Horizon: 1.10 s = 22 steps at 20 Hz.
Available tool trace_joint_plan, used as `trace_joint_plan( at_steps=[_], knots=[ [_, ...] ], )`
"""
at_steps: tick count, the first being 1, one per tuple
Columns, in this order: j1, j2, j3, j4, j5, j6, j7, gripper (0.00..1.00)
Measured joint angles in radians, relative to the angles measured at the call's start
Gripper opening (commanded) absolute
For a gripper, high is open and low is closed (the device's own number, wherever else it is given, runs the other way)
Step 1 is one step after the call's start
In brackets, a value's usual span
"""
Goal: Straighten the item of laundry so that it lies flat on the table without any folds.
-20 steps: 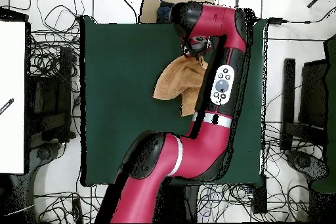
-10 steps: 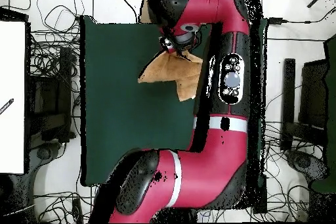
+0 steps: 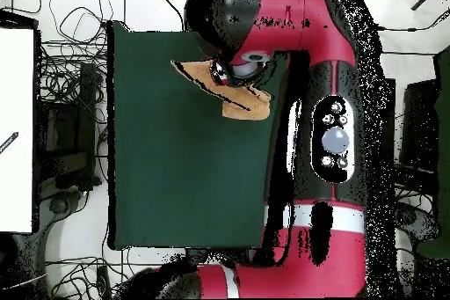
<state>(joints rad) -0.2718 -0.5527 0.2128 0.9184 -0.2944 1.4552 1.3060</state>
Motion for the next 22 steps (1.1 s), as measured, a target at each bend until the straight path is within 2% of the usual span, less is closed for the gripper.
trace_joint_plan(
  at_steps=[12,22],
  knots=[
    [-0.011,-0.071,-0.054,0.123,0.021,-0.005,0.000,0.00],
    [-0.012,-0.106,-0.082,0.214,0.045,-0.080,0.000,0.00]
  ],
)
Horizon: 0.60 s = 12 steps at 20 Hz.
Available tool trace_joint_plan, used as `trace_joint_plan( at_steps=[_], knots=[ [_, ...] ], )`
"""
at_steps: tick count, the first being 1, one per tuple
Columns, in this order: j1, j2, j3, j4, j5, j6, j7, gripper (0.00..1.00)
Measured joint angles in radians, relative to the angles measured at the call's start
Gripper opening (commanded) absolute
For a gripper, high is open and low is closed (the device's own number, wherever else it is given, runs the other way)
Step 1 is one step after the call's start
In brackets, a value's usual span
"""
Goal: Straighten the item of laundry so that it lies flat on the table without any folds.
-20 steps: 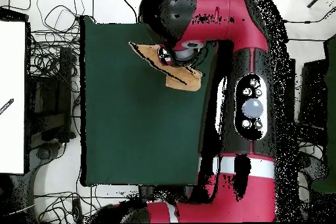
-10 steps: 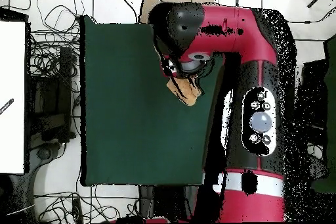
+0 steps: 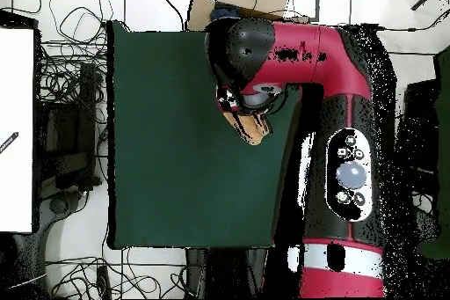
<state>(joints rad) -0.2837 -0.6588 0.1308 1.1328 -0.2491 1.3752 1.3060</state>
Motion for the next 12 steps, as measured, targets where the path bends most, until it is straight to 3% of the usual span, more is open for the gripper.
trace_joint_plan(
  at_steps=[12],
  knots=[
    [0.002,-0.087,-0.023,0.145,0.003,-0.148,0.000,0.00]
  ],
)
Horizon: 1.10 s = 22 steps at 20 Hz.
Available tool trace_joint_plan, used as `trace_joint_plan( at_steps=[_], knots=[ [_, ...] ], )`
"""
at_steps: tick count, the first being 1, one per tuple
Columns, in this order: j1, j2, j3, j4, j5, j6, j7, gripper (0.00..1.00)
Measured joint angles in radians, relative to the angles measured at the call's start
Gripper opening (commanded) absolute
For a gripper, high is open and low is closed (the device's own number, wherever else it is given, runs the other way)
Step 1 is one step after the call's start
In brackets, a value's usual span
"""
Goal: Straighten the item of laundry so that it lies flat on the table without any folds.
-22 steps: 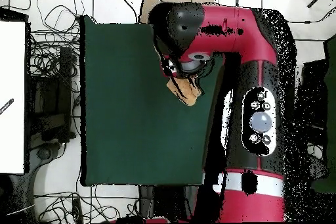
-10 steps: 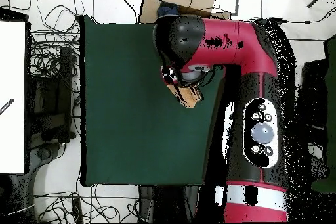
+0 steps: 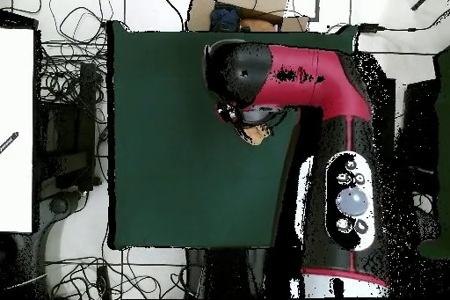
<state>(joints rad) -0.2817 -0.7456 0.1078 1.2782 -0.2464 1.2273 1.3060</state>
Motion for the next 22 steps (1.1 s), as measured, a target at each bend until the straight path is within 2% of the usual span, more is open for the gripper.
trace_joint_plan(
  at_steps=[8,22],
  knots=[
    [0.034,-0.068,-0.004,0.095,0.000,-0.040,0.000,0.00],
    [0.093,-0.144,-0.007,0.132,-0.006,-0.040,0.000,0.00]
  ],
)
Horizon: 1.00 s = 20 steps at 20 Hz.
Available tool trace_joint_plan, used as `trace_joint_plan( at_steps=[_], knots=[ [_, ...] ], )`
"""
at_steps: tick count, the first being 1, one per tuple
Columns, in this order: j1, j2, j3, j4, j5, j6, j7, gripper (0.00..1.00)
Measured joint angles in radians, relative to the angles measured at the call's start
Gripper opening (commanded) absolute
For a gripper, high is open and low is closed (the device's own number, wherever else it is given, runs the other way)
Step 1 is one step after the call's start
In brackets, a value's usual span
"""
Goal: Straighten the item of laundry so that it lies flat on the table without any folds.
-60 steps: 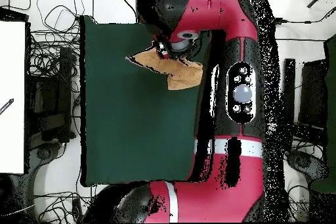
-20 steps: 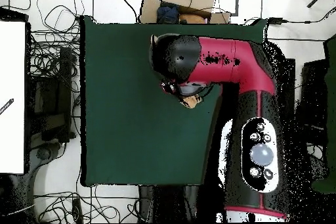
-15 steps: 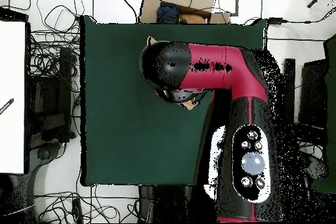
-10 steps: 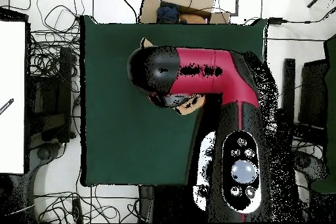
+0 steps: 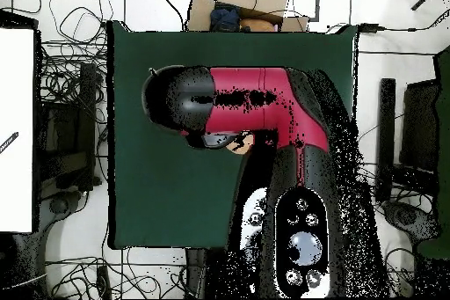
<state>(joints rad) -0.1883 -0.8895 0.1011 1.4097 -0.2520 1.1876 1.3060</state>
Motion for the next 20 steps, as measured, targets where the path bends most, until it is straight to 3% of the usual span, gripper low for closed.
trace_joint_plan(
  at_steps=[12,20],
  knots=[
    [-0.003,-0.042,0.000,0.002,0.007,0.004,0.000,0.00],
    [-0.021,-0.056,0.000,-0.013,0.039,0.085,0.000,0.00]
  ],
)
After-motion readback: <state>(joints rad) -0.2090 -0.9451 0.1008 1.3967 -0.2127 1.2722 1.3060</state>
